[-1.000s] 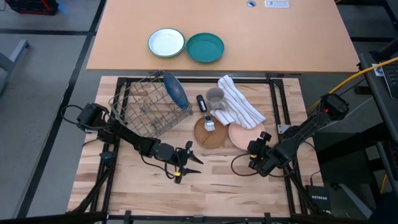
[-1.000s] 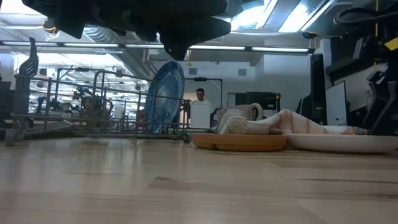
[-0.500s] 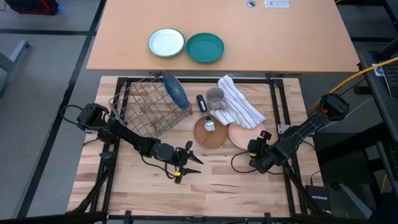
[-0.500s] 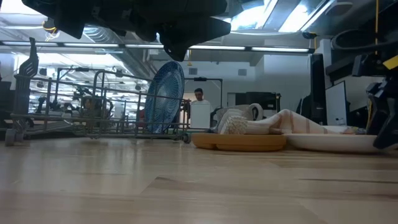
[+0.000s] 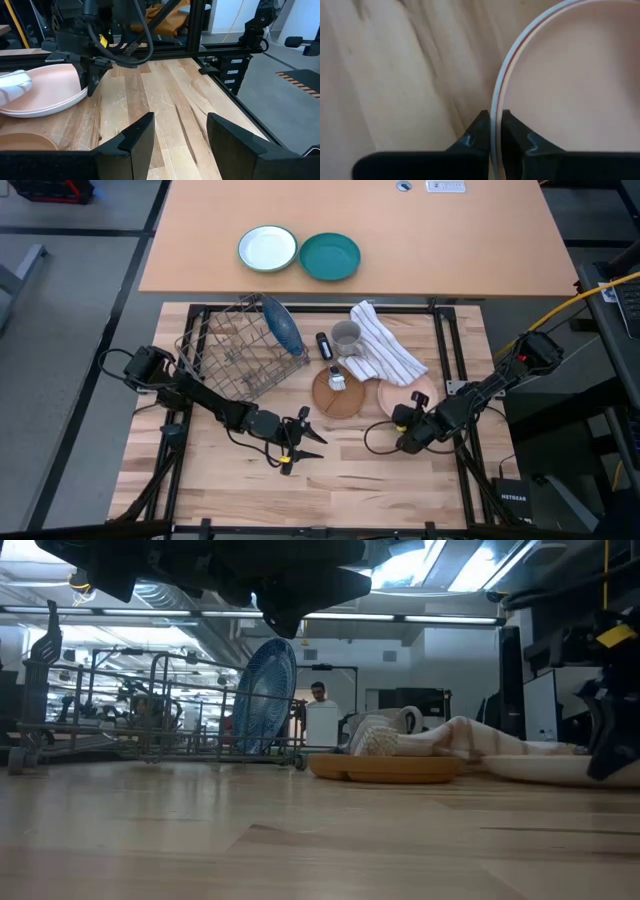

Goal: Sort dishes
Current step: Put the light orange plate into the dish rack

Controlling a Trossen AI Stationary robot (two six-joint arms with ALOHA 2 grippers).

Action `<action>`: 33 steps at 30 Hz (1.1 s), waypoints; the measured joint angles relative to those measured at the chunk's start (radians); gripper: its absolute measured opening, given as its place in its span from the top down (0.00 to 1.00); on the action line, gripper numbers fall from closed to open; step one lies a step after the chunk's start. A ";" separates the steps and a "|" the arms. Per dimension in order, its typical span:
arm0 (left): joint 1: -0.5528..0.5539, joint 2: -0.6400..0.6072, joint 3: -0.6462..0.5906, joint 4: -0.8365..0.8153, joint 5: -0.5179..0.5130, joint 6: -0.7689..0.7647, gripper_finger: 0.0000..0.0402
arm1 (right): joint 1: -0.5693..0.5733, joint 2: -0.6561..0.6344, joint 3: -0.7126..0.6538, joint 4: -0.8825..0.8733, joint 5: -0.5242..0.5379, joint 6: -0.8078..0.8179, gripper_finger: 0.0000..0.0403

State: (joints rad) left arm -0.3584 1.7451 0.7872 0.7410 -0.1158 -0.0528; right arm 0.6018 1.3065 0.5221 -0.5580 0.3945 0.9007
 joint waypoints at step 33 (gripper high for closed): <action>-0.028 0.000 0.000 -0.082 0.001 0.060 0.57 | 0.001 0.265 0.088 0.789 -0.035 -0.024 0.90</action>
State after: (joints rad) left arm -0.3861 1.7447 0.7872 0.6591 -0.1150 0.0071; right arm 0.6029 1.5718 0.6106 0.2312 0.3598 0.8764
